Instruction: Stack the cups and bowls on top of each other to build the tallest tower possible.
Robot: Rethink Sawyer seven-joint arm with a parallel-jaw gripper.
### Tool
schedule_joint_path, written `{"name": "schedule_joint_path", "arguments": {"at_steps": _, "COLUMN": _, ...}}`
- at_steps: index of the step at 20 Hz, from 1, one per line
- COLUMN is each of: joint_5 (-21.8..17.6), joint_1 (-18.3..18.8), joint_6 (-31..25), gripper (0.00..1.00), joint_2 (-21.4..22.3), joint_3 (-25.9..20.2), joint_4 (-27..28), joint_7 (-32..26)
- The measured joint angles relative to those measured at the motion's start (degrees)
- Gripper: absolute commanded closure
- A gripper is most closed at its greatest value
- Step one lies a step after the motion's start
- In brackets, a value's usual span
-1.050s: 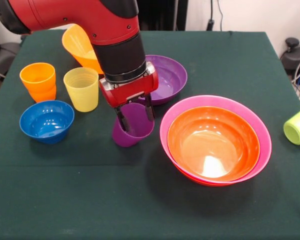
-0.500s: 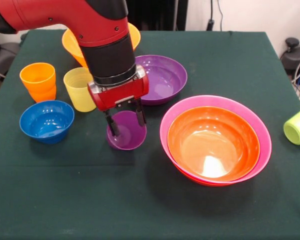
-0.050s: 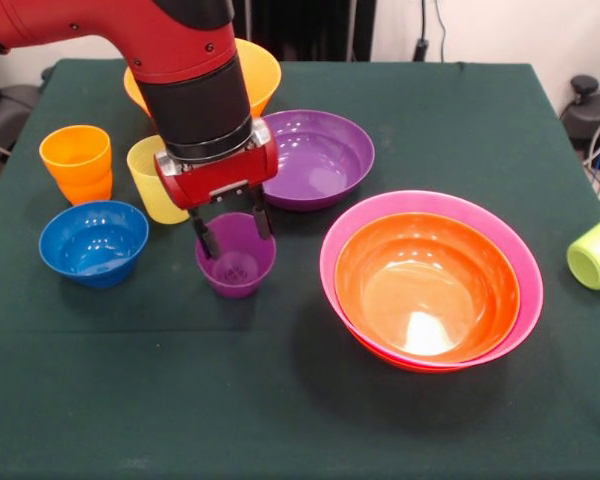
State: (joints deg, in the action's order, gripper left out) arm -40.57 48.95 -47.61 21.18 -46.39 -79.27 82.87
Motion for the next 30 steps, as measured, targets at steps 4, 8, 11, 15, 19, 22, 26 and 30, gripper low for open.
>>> {"name": "schedule_joint_path", "arguments": {"at_steps": 4, "joint_5": 0.00, "joint_1": 0.00, "joint_6": -0.01, "gripper": 0.00, "joint_2": 0.32, "joint_3": 0.00, "joint_4": 0.00, "joint_7": 0.00}}
{"name": "schedule_joint_path", "arguments": {"at_steps": 8, "joint_5": 0.00, "joint_1": 0.00, "joint_6": 0.00, "gripper": 0.00, "joint_2": 0.80, "joint_3": 0.00, "joint_4": 0.00, "joint_7": 0.00}}
{"name": "schedule_joint_path", "arguments": {"at_steps": 11, "joint_5": -0.02, "joint_1": 0.00, "joint_6": 0.00, "gripper": 0.00, "joint_2": 0.74, "joint_3": 0.00, "joint_4": 0.00, "joint_7": 0.00}}
{"name": "schedule_joint_path", "arguments": {"at_steps": 15, "joint_5": -0.18, "joint_1": 0.11, "joint_6": 0.00, "gripper": 0.00, "joint_2": 0.74, "joint_3": -0.01, "joint_4": -0.31, "joint_7": 0.00}}
{"name": "schedule_joint_path", "arguments": {"at_steps": 19, "joint_5": -0.34, "joint_1": 0.71, "joint_6": 0.31, "gripper": 0.00, "joint_2": 1.11, "joint_3": -0.01, "joint_4": -1.85, "joint_7": 0.00}}
{"name": "schedule_joint_path", "arguments": {"at_steps": 22, "joint_5": -1.05, "joint_1": 1.29, "joint_6": 1.47, "gripper": 0.00, "joint_2": 1.88, "joint_3": 0.02, "joint_4": -3.62, "joint_7": 0.00}}
{"name": "schedule_joint_path", "arguments": {"at_steps": 26, "joint_5": -2.17, "joint_1": 1.95, "joint_6": 3.64, "gripper": 0.00, "joint_2": 2.56, "joint_3": 0.01, "joint_4": -5.86, "joint_7": 0.00}}
{"name": "schedule_joint_path", "arguments": {"at_steps": 30, "joint_5": -2.91, "joint_1": 2.24, "joint_6": 5.84, "gripper": 0.00, "joint_2": 2.98, "joint_3": 0.05, "joint_4": -6.98, "joint_7": 0.00}}
